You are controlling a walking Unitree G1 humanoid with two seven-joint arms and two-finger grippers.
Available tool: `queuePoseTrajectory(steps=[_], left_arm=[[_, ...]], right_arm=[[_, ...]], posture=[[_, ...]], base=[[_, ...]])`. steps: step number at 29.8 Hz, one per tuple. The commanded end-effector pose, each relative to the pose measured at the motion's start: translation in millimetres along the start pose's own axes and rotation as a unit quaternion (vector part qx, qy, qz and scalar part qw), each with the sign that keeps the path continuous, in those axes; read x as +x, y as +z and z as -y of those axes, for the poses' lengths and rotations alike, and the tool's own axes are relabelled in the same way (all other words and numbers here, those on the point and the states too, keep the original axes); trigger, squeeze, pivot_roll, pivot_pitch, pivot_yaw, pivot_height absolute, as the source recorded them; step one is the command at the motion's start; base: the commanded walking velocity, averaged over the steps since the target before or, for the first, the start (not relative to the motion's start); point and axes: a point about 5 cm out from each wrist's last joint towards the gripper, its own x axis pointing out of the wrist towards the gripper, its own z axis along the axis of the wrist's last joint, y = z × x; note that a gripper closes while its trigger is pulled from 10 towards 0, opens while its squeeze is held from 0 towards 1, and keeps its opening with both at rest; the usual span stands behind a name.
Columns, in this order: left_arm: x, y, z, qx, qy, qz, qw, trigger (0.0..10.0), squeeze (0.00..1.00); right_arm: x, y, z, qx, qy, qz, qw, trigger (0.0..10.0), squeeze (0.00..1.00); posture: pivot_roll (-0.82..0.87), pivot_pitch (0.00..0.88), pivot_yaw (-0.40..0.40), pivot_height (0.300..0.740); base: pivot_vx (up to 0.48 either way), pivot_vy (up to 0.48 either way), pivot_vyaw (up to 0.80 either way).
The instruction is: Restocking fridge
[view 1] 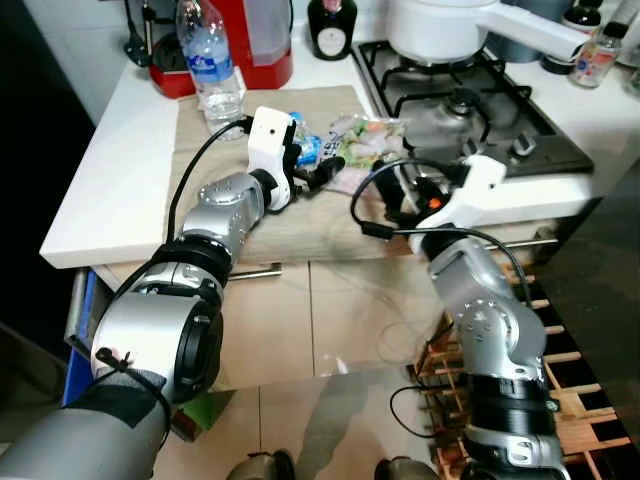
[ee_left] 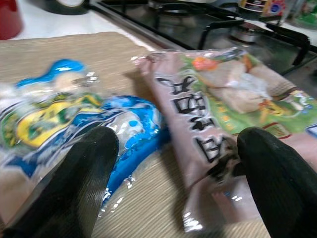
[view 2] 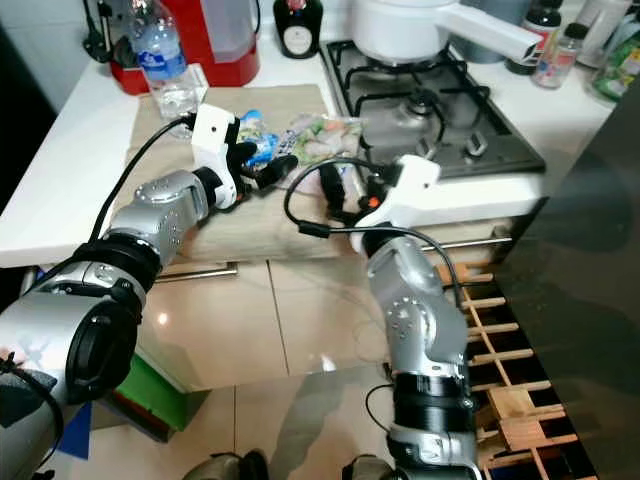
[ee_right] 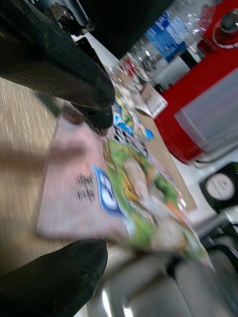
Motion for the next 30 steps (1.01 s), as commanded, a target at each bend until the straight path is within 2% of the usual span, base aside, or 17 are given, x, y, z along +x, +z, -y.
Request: queuePoseTrajectory(steps=[1, 6, 11, 14, 18, 19, 20, 21, 30], left_arm=[[-1.9, 6, -4.2, 0.001, 0.005, 0.009, 1.0, 10.0, 0.0], [-4.2, 7, -7.6, 0.003, 0.006, 0.008, 1.0, 10.0, 0.0], [-5.5, 8, -9.5, 0.003, 0.006, 0.008, 1.0, 10.0, 0.0], [-5.8, 7, -9.8, 0.003, 0.006, 0.007, 1.0, 10.0, 0.0], [-5.3, 7, -8.2, 0.002, -0.001, 0.006, 1.0, 10.0, 0.0], [-5.1, 7, -7.7, 0.002, -0.003, 0.007, 1.0, 10.0, 0.0], [-4.9, 8, -7.4, 0.001, -0.004, 0.008, 1.0, 10.0, 0.0], [-4.6, 8, -7.0, 0.0, -0.005, 0.01, 1.0, 10.0, 0.0], [-3.4, 10, -4.6, -0.004, -0.013, 0.012, 1.0, 10.0, 0.0]], right_arm=[[2.7, 2, -3.6, 0.006, 0.01, 0.006, 1.0, 10.0, 0.88], [16.6, 1, 1.2, 0.007, -0.005, 0.007, 1.0, 10.0, 0.88], [22.1, 1, 7.2, 0.018, -0.02, 0.006, 1.0, 10.0, 0.88], [27.6, -1, 4.6, 0.05, -0.012, -0.003, 0.999, 10.0, 0.88], [32.8, -2, -2.6, 0.063, 0.001, -0.007, 0.998, 10.0, 0.88], [32.8, -2, -2.5, 0.071, 0.0, -0.006, 0.997, 4.6, 0.87], [32.5, -2, -2.4, 0.079, 0.001, -0.005, 0.997, 0.0, 0.87], [31.7, -5, -1.6, 0.099, 0.0, -0.014, 0.995, 0.0, 0.87], [34.5, -32, 3.1, 0.17, -0.015, -0.083, 0.982, 0.0, 0.88]], posture=[[-0.24, 0.059, 0.049, 0.74], [-0.2, 0.066, 0.048, 0.74], [-0.19, 0.07, 0.046, 0.74], [-0.19, 0.071, 0.044, 0.74], [-0.19, 0.074, 0.042, 0.74], [-0.19, 0.074, 0.042, 0.74], [-0.19, 0.075, 0.042, 0.74], [-0.19, 0.075, 0.042, 0.74], [-0.2, 0.078, 0.044, 0.74]], base=[[0.0, 0.0, 0.0], [0.0, 0.0, 0.0], [0.0, 0.0, 0.0], [0.0, 0.0, 0.0], [0.0, 0.0, 0.0], [0.0, 0.0, 0.0], [0.0, 0.0, 0.0], [0.0, 0.0, 0.0], [0.0, 0.0, 0.0]])
